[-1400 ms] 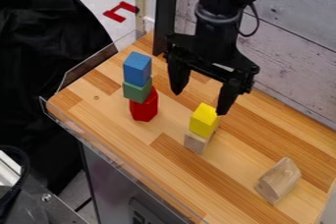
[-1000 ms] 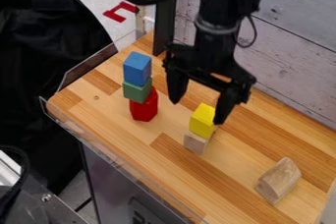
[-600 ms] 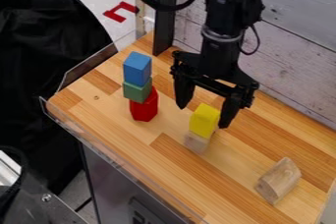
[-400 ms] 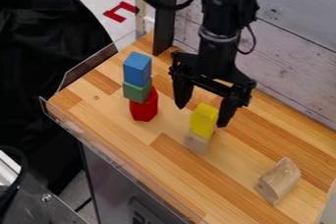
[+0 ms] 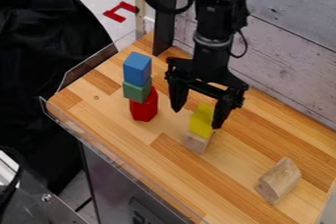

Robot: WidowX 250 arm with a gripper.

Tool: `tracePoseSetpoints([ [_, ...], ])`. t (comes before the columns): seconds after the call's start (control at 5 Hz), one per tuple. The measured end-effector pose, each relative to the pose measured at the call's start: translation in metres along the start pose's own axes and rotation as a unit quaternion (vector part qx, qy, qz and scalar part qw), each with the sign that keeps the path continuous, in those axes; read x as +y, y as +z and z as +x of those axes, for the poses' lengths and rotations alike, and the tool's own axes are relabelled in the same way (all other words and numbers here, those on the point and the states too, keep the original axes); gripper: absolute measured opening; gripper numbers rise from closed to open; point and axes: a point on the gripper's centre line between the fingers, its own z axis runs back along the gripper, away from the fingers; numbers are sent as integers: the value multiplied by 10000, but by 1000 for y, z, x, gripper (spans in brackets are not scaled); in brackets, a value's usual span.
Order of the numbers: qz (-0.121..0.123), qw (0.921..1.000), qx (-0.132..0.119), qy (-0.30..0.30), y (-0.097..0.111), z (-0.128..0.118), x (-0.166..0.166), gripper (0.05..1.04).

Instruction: Put the yellow block on top of the blue block

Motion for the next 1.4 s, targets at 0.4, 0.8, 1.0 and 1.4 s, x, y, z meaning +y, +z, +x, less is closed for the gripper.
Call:
tracePoseSetpoints([
  [0.4,16,9999,40,91,-6,3,-3,973],
  [0.8,72,9995,30,322,-12,5,-3,580],
  [1.0,113,9991,13,404,-11,4,-2,529],
  [1.4,108,9950,-816,557,53,-4,3,527],
])
